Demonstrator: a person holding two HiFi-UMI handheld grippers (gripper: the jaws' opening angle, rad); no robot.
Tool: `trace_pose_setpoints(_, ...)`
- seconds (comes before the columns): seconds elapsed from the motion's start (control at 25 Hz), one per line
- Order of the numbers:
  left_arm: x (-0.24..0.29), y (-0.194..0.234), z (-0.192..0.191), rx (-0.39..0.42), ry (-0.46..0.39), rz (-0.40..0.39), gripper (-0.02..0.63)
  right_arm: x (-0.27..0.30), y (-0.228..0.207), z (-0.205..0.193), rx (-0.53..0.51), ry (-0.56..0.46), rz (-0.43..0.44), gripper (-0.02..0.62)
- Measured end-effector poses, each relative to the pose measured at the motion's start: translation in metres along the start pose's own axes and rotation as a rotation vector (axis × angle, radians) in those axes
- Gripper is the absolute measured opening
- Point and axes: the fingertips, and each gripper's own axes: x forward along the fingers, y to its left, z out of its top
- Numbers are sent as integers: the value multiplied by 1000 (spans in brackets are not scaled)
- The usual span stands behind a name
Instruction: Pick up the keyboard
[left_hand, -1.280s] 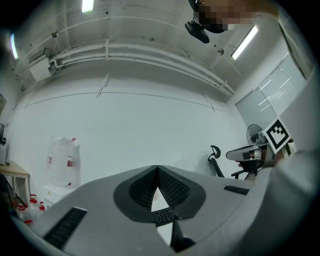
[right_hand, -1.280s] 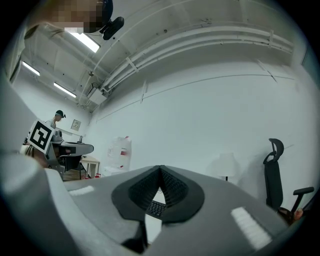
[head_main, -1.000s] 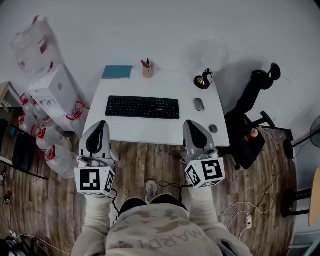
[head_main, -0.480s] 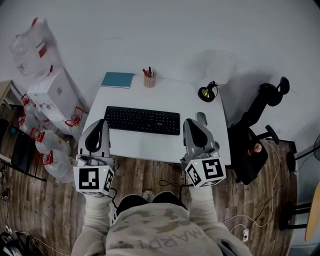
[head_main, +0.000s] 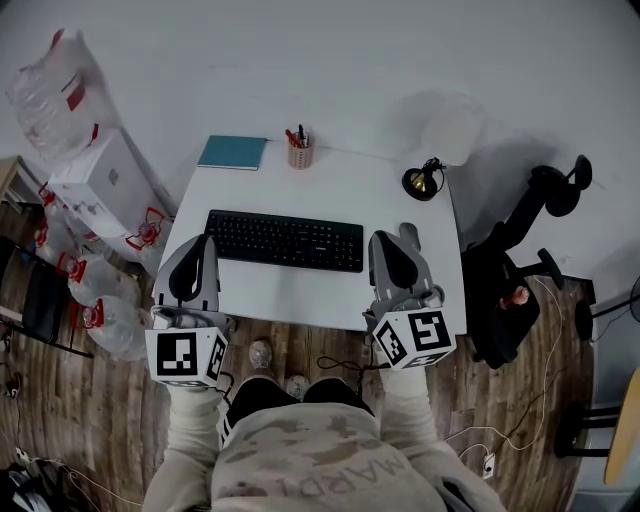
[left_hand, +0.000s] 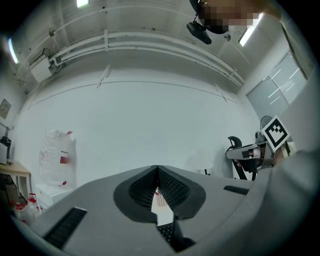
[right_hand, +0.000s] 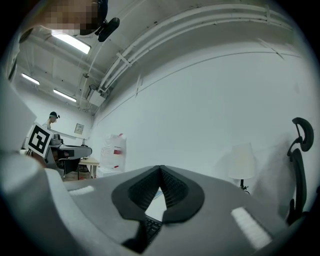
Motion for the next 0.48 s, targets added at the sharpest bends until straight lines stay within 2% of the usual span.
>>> trace_pose_setpoints(0.48,67,45,-34,-27,63,-50,6,61,-20,-37,72,98,-69,10)
